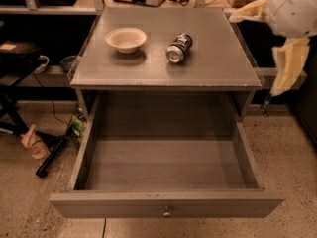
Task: Place pepsi can into top drawer
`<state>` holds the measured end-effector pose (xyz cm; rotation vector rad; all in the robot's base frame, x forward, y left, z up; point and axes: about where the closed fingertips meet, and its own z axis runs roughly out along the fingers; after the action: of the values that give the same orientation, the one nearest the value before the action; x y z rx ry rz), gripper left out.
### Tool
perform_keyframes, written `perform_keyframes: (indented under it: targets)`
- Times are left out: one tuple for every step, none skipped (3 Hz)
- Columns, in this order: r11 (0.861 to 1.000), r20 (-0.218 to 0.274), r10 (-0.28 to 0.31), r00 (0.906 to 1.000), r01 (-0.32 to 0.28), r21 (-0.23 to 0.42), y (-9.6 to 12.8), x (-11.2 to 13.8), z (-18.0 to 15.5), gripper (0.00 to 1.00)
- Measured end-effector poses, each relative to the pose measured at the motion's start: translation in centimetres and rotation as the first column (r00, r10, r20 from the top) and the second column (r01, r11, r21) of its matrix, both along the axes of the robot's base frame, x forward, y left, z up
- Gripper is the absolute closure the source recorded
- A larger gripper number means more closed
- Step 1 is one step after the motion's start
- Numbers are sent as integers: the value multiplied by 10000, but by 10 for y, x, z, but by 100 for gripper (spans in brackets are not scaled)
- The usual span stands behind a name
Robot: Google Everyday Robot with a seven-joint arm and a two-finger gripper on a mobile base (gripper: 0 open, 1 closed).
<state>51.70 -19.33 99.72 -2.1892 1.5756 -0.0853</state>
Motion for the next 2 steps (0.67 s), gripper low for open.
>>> perform_keyframes:
  targets:
    - [9944, 433, 1038, 9937, -1028, -236, 3, 28, 11, 0]
    - [9700, 1094, 2429, 9639, -2409, -318, 18, 65, 21, 0]
